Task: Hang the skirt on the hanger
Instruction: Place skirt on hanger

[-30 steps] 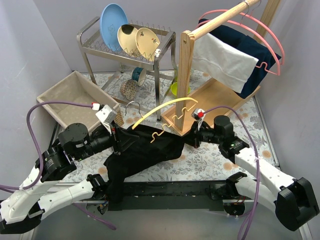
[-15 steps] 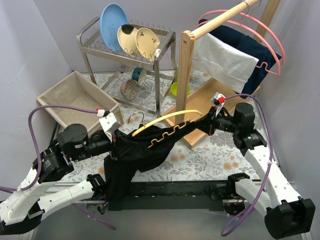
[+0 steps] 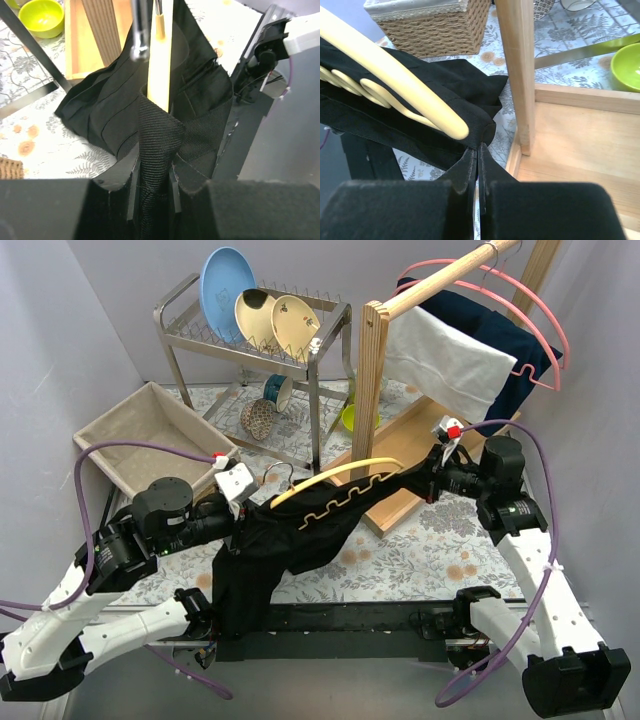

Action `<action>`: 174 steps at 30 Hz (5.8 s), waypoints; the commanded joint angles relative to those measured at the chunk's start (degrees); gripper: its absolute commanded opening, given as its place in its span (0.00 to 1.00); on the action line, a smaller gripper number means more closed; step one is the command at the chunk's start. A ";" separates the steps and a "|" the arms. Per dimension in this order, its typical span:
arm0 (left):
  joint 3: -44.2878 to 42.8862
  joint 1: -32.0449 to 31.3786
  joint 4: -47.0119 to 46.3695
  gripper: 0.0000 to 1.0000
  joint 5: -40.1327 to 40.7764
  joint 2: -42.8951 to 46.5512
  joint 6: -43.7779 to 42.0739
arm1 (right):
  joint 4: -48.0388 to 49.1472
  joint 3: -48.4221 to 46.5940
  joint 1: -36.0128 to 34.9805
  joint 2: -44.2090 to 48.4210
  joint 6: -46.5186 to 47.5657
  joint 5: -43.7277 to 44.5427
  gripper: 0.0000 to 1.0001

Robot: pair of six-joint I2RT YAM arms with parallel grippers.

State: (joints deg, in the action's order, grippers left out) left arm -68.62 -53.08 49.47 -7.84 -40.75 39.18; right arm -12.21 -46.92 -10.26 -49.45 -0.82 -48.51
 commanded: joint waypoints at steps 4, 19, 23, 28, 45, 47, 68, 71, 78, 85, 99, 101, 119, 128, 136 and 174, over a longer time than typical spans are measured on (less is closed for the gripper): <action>-4.77 0.17 1.59 0.00 0.28 0.15 -3.93 | -0.63 -3.88 3.23 -0.38 4.16 3.08 0.01; -3.27 0.17 3.61 0.00 0.36 -3.10 -6.31 | -3.00 -8.45 7.45 -1.88 5.83 -0.09 0.01; -2.92 0.17 3.35 0.00 0.01 -3.89 -6.92 | -3.35 -8.81 7.80 -2.40 6.18 -0.88 0.01; -3.01 0.08 4.93 0.00 3.52 -5.74 -7.62 | -4.23 -9.77 8.15 -2.67 7.06 0.61 0.01; -4.15 0.17 9.06 0.00 12.14 -10.05 -10.26 | -8.62 -13.73 8.94 -2.23 14.44 14.12 0.01; -4.50 0.08 9.59 0.00 12.49 -10.40 -10.44 | -8.71 -14.08 8.94 -2.14 16.10 16.51 0.01; -7.93 0.17 12.40 0.00 25.57 -19.72 -10.53 | -13.89 -16.98 8.94 -0.03 27.36 24.16 0.01; -7.76 0.17 12.75 0.00 26.73 -19.80 -11.05 | -14.33 -16.89 8.94 -0.12 28.06 24.95 0.01; -8.90 -0.36 13.28 0.00 27.70 -22.08 -10.70 | -14.77 -18.12 8.94 -0.29 26.57 22.85 0.01; -12.68 -3.78 15.74 0.00 36.04 -25.77 -10.53 | -16.88 -22.51 8.94 -0.65 27.10 23.55 0.01; -15.23 -9.67 17.68 0.00 49.05 -30.70 -10.88 | -26.02 -27.62 8.77 -4.16 33.77 24.69 0.01; -15.05 -10.37 18.11 0.00 50.72 -31.49 -11.05 | -27.25 -27.27 8.07 -4.51 34.74 24.95 0.01; -12.51 -18.90 19.17 0.00 75.59 -36.77 -15.09 | -28.83 -30.25 2.27 -5.39 36.50 35.15 0.01; -7.77 -17.76 17.50 0.00 78.50 -31.50 -19.67 | -32.78 -31.12 2.09 -5.65 38.18 36.66 0.01; -3.89 -17.50 14.51 0.00 78.15 -32.72 -22.65 | -39.10 -35.25 2.00 -8.29 36.50 27.52 0.01; -10.84 -30.42 24.67 0.00 62.74 -41.15 -1.32 | -18.99 -22.07 -19.09 -11.11 20.24 44.02 0.01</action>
State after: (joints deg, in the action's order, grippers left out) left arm -83.26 -83.02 69.45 57.32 -79.77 31.66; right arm -40.32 -66.65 -27.14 -64.36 20.73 -0.84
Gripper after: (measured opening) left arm 0.160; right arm 0.021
